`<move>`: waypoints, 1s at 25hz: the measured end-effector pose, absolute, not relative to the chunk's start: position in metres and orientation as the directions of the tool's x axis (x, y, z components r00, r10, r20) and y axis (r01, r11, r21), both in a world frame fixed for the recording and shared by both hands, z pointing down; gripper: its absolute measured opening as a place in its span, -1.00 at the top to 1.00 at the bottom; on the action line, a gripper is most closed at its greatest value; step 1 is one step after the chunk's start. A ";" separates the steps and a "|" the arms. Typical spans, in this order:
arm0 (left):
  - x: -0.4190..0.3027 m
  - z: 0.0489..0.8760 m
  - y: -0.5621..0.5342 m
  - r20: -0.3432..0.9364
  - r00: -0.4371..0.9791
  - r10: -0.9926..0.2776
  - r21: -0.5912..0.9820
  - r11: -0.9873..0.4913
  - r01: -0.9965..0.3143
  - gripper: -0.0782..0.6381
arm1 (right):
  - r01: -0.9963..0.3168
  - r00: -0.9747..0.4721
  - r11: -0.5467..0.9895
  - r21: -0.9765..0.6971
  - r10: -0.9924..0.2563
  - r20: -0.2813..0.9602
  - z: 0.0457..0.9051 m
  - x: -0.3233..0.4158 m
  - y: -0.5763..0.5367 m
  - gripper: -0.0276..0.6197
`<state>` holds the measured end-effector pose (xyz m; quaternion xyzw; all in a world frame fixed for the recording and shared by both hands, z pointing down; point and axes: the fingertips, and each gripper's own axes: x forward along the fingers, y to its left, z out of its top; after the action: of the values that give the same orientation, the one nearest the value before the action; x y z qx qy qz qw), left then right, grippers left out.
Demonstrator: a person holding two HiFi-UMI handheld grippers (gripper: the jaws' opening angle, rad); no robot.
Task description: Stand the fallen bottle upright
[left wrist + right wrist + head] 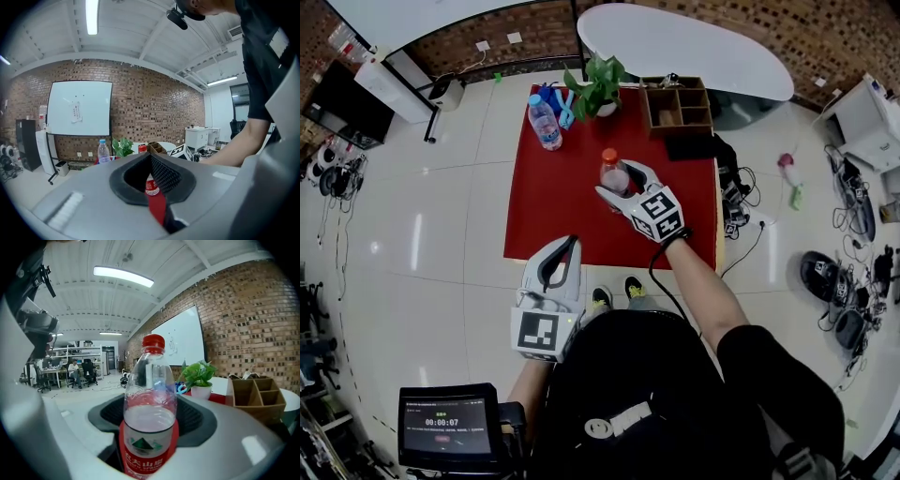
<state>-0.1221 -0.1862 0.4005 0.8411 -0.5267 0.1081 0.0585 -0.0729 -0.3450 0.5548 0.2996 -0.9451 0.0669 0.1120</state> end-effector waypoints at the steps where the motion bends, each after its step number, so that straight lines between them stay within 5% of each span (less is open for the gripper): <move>1: -0.122 0.400 -0.187 0.243 0.421 -0.874 -0.018 -0.438 -0.899 0.78 | -0.584 -0.795 0.809 -0.068 -0.555 0.244 0.555 -0.072 -0.346 -0.06; 13: -0.106 0.389 -0.192 0.236 0.450 -0.862 -0.027 -0.468 -0.883 0.78 | -0.516 -0.839 0.850 -0.104 -0.477 0.261 0.540 -0.061 -0.328 -0.07; 25: -0.098 0.383 -0.189 0.213 0.498 -0.841 -0.023 -0.514 -0.858 0.78 | -0.501 -0.863 0.859 -0.103 -0.488 0.132 0.475 -0.051 -0.311 -0.07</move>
<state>-0.0978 -0.1891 0.3833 0.8643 -0.4912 0.0992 0.0428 -0.0510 -0.3114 0.4749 0.2569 -0.9628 0.0669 0.0508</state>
